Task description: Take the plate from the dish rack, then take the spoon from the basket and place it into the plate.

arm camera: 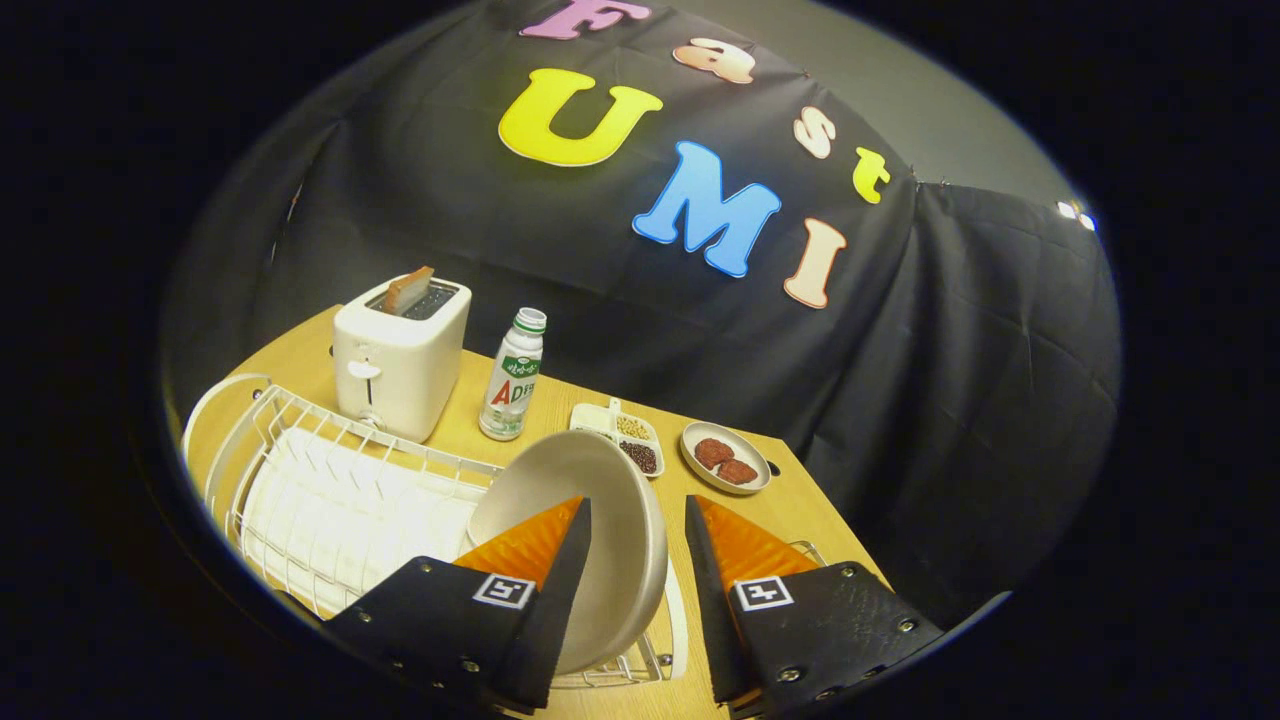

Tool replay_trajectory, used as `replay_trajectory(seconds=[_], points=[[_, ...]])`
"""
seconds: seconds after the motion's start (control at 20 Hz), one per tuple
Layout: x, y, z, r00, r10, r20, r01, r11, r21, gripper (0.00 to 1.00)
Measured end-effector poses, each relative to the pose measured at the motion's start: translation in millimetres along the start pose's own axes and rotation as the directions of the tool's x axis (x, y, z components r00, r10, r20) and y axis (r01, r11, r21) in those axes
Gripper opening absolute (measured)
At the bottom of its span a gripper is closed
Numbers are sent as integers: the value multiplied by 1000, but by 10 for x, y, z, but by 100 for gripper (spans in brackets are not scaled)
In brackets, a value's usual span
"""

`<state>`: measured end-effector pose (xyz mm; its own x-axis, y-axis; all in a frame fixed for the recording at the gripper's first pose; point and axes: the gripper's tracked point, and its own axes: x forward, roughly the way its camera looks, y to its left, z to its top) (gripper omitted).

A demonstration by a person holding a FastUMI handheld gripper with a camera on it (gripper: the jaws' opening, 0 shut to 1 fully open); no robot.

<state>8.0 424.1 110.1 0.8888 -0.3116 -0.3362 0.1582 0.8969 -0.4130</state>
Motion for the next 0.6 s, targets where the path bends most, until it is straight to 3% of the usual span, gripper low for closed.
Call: replay_trajectory(seconds=[0.1, 0.2, 0.3, 0.35, 0.5, 0.6], points=[[13, 38, 59, 1000, -7, 12, 7, 1000, -25, 35], [20, 18, 75, 1000, -18, 5, 18, 998, -57, 19], [55, -18, 54, 998, -55, -9, 54, 995, -86, 19], [23, 3, 81, 999, -52, -10, 51, 994, -98, 6], [55, 20, 147, 998, -61, -15, 58, 989, -136, 6], [13, 39, 171, 998, -64, -17, 61, 986, -156, 0]])
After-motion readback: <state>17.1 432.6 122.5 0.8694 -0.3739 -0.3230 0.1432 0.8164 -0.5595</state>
